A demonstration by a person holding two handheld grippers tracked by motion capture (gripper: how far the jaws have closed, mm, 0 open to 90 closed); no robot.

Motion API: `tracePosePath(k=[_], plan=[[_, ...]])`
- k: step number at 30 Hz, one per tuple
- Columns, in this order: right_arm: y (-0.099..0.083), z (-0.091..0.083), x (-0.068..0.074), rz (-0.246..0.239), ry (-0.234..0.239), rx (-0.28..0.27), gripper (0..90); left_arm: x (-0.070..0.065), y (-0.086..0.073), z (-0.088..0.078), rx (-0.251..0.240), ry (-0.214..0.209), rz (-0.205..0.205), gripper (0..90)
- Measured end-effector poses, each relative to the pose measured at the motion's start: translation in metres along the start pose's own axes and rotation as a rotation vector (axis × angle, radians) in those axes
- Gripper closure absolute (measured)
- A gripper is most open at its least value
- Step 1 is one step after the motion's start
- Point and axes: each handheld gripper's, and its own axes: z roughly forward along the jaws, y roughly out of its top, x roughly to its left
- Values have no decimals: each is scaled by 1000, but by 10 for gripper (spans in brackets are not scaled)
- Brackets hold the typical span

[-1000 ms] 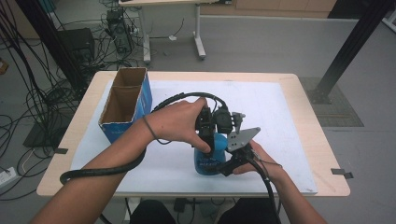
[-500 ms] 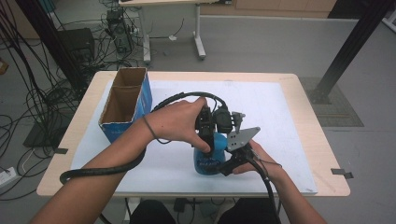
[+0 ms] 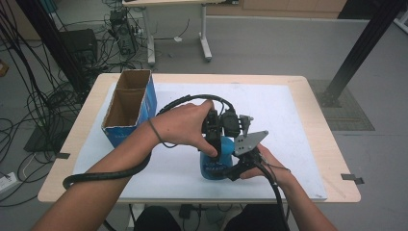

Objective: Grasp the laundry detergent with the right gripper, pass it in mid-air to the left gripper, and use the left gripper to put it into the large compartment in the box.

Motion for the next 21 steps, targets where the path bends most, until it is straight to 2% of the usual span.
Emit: tracePosePath(k=[21], plan=[[0,2,-2,-1,2,0,410,2,-3,1,-7,-3,-8,375]])
